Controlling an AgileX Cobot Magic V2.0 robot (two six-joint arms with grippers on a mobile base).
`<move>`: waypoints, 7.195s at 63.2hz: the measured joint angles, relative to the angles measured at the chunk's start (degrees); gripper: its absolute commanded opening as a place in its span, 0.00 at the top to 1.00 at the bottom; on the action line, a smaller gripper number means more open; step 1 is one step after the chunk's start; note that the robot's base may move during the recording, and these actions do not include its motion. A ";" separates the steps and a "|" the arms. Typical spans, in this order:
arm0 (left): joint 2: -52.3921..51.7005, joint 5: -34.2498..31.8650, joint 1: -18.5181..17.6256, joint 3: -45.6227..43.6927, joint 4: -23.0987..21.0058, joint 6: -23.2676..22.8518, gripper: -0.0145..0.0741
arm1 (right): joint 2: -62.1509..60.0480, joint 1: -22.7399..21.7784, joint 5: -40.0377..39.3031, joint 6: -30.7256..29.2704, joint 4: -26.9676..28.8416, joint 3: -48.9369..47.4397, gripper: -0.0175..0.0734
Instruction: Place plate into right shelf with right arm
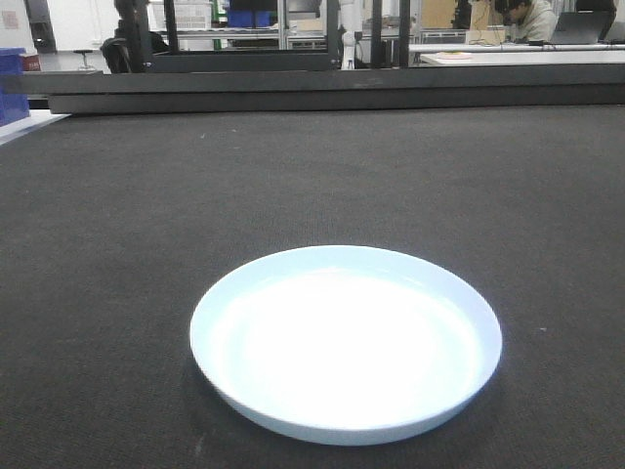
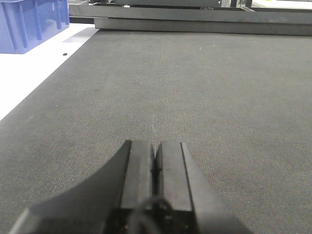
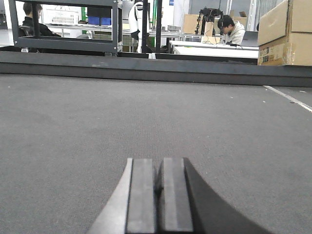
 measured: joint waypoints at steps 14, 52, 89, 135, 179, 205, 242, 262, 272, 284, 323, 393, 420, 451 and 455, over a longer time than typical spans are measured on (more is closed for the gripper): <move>0.00 0.00 0.00 0.00 0.00 0.00 0.89 | 0.00 0.00 0.00 0.00 0.00 0.00 0.75; 0.00 0.00 0.00 0.00 0.00 0.00 0.89 | 0.00 0.00 -15.70 -0.45 -1.68 -5.59 0.75; 0.00 0.00 0.00 0.00 0.00 0.00 0.89 | 25.67 0.00 37.85 -0.45 1.46 -45.76 0.75; 0.00 0.00 0.00 0.00 0.00 0.00 0.89 | 65.79 23.18 52.35 19.26 0.67 -47.61 0.35; 0.00 0.00 0.00 0.00 0.00 0.00 0.89 | 95.25 33.96 53.11 32.15 0.67 -65.00 0.38; 0.00 0.00 0.00 0.00 0.00 0.00 0.89 | 98.56 35.83 52.36 32.24 0.67 -65.00 0.42; 0.00 0.00 0.00 0.00 0.00 0.00 0.89 | 90.95 33.09 52.37 29.66 1.35 -65.28 0.75; 0.00 0.00 0.00 0.00 0.00 0.00 0.89 | 74.27 28.56 31.67 10.00 0.69 -54.01 0.75; 0.00 0.00 0.00 0.00 0.00 0.00 0.89 | 64.28 24.07 21.45 4.91 1.07 -46.10 0.75; 0.00 0.00 0.00 0.00 0.00 0.00 0.89 | 54.79 15.70 12.51 3.20 1.41 -38.50 0.75; 0.00 0.00 0.00 0.00 0.00 0.00 0.89 | 17.77 11.06 6.47 2.99 -1.94 -26.48 0.75; 0.00 0.00 0.00 0.00 0.00 0.00 0.89 | 14.64 11.06 4.19 2.99 -1.94 -26.48 0.75; 0.00 0.00 0.00 0.00 0.00 0.00 0.89 | 14.64 11.06 4.19 2.99 -1.94 -26.48 0.75; 0.00 0.00 0.00 0.00 0.00 0.00 0.89 | 14.64 11.06 4.19 2.99 -1.94 -26.48 0.75; 0.00 0.00 0.00 0.00 0.00 0.00 0.89 | 14.64 11.06 4.19 2.99 -1.94 -26.48 0.75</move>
